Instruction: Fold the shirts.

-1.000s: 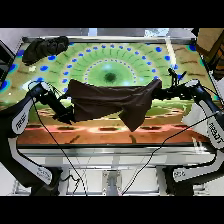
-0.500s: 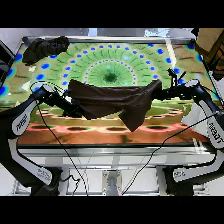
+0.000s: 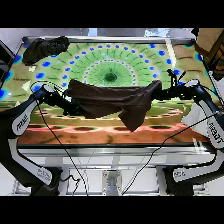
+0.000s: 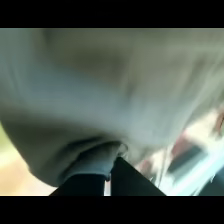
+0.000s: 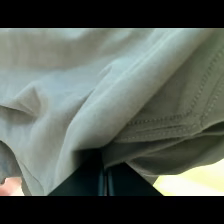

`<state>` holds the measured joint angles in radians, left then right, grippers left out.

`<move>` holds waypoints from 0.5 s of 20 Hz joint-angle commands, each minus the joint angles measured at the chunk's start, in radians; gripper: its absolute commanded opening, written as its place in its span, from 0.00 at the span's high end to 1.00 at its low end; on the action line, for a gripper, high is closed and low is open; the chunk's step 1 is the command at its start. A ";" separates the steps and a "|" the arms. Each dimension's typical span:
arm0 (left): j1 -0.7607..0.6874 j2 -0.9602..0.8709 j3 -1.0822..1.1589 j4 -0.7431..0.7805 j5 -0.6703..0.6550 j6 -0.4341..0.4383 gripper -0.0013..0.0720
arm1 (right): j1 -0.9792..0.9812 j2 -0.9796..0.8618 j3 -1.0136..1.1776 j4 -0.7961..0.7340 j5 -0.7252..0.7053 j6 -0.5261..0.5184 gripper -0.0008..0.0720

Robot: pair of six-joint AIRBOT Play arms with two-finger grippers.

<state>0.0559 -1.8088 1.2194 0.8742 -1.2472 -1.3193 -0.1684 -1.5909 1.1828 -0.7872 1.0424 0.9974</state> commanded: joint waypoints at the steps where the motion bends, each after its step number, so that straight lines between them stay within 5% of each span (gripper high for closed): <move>1: 0.000 0.000 0.000 -0.079 0.071 0.068 0.97 | 0.001 0.001 0.003 0.006 -0.004 0.000 0.96; 5: -0.001 0.053 0.036 -0.243 0.031 0.173 0.97 | 0.000 0.008 0.072 0.072 0.022 0.000 0.96; 10: 0.001 0.286 0.242 -0.193 -0.008 0.194 0.97 | -0.001 0.076 0.290 0.046 0.009 0.055 0.96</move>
<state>0.0563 -1.6417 1.3540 0.6861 -1.2297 -1.1519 -0.1684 -1.5505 1.3651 -0.7246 1.0607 1.0142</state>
